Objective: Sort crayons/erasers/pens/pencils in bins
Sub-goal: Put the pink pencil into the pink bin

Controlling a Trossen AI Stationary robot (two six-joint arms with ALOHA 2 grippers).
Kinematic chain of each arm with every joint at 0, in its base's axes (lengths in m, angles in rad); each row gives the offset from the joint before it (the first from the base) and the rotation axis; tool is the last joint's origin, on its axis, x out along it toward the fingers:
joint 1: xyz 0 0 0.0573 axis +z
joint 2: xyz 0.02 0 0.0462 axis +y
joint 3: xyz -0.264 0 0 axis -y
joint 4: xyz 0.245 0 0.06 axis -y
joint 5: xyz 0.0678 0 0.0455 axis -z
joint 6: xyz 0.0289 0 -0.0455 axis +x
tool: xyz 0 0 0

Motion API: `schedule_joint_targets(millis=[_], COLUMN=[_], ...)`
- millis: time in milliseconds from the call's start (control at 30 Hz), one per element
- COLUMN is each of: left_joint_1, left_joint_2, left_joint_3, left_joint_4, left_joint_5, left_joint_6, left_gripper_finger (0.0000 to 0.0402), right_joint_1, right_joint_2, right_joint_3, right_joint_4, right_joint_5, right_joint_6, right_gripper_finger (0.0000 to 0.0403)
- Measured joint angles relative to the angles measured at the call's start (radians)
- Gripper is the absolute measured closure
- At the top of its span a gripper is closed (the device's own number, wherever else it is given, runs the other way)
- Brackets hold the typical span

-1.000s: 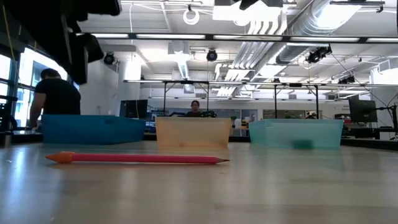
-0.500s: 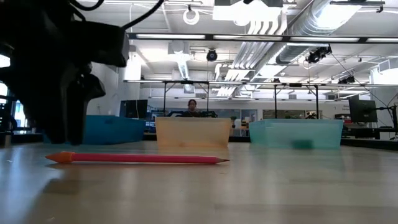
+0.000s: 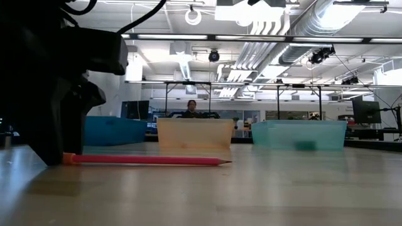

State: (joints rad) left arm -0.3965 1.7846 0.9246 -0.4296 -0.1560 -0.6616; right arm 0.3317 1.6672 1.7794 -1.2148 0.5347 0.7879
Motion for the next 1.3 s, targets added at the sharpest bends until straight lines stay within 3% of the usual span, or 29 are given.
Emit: schedule_joint_targets(millis=[200, 700, 967, 1300], left_joint_1=[-0.008, -0.018, -0.016, -0.006], left_joint_2=[0.016, 0.02, 0.013, -0.062], left_joint_3=[0.003, -0.004, -0.007, -0.009], left_joint_4=[-0.026, 0.05, 0.07, 0.145], left_joint_5=[-0.065, -0.098, -0.069, -0.052], left_joint_6=[-0.02, 0.047, 0.027, 0.041], left_gripper_finger=[0.0236, 0.0391, 0.0394, 0.0394], right_joint_1=[0.0, 0.021, 0.049, 0.158], right_joint_2=[0.0, -0.028, -0.118, -0.199], right_joint_3=[0.0, 0.0, 0.0, 0.0], right_joint_4=[0.001, -0.041, -0.1, -0.107], right_joint_5=[0.0, 0.016, 0.019, -0.095], right_joint_6=[0.001, 0.039, 0.068, 0.06], right_gripper_finger=[0.0263, 0.0263, 0.0263, 0.0263])
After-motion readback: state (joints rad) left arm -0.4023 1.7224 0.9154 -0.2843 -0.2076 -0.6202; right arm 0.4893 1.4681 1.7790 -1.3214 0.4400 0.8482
